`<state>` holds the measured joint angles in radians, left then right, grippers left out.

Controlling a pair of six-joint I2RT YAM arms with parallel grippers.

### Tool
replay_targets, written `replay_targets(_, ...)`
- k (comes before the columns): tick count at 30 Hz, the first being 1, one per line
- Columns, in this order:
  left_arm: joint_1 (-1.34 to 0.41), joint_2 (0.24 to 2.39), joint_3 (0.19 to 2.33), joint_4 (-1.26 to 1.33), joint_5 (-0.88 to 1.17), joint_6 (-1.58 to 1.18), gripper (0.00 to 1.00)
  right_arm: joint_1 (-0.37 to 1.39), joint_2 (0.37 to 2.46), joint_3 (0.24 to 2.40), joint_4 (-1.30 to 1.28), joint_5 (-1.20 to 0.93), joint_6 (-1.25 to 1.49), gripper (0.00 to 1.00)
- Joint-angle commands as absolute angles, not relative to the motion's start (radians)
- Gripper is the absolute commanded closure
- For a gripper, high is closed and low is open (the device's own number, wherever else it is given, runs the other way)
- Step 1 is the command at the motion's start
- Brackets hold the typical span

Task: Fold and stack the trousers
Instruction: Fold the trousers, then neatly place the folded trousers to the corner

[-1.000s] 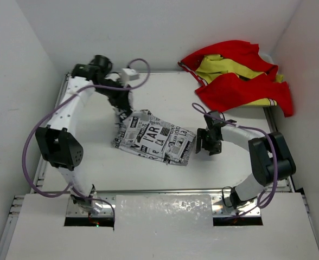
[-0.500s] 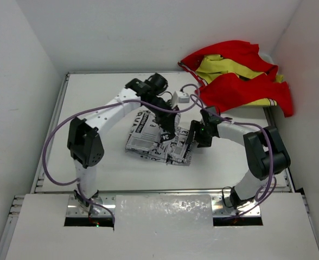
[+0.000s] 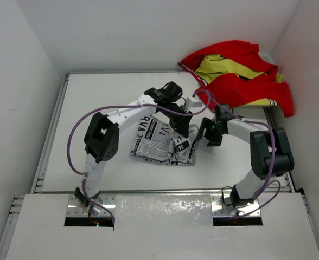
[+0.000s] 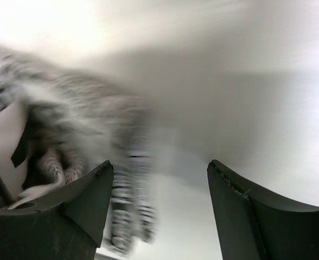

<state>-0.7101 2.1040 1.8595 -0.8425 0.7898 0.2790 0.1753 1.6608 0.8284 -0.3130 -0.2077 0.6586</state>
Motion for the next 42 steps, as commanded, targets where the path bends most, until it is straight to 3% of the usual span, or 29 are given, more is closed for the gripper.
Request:
replay_targets(1,-0.732,2.123,1.905,-0.718,0.775,0.232,0.67,0.034,1.574,0.885,-0.481,-0.111,0.563,0.32)
replay_targets(3,-0.744,2.148,1.931,-0.721,0.772,0.233,0.45,-0.064,1.545,0.916,-0.547,-0.106,0.513,0.31)
replay_targets(4,-0.747,2.172,1.965,-0.733,0.779,0.233,0.24,-0.083,1.517,0.96,-0.573,-0.075,0.493,0.31)
replay_targets(7,-0.761,2.189,2.029,-0.782,0.837,0.256,0.0,-0.095,1.473,1.064,-0.661,-0.012,0.411,0.31)
replay_targets(12,-0.671,2.048,2.142,-0.839,0.776,0.307,0.0,-0.026,1.402,1.085,-0.652,-0.018,0.399,0.33)
replay_targets(14,-0.527,1.979,2.044,-0.813,0.773,0.262,0.0,0.081,1.393,1.066,-0.643,-0.018,0.408,0.32)
replay_targets(18,-0.27,1.818,1.802,-0.802,0.706,0.252,0.01,0.107,1.402,0.875,-0.597,-0.195,0.567,0.31)
replay_targets(22,-0.037,1.755,1.631,-0.839,0.698,0.285,0.03,0.143,1.361,0.66,-0.358,-0.354,0.653,0.31)
replay_targets(28,0.093,1.646,1.407,-0.778,0.661,0.302,0.03,0.161,1.44,0.584,-0.135,-0.558,0.658,0.35)
replay_targets(33,0.098,1.603,1.367,-0.767,0.635,0.324,0.03,0.16,1.56,0.591,-0.15,-0.514,0.597,0.61)
replay_targets(34,0.098,1.594,1.365,-0.769,0.631,0.327,0.03,0.156,1.577,0.597,-0.144,-0.512,0.571,0.73)
replay_targets(37,0.103,1.585,1.362,-0.775,0.615,0.339,0.03,0.105,1.632,0.67,-0.265,-0.476,0.447,0.91)
replay_targets(42,0.106,1.585,1.339,-0.778,0.603,0.36,0.03,-0.134,1.628,0.803,-0.535,-0.35,0.234,1.0)
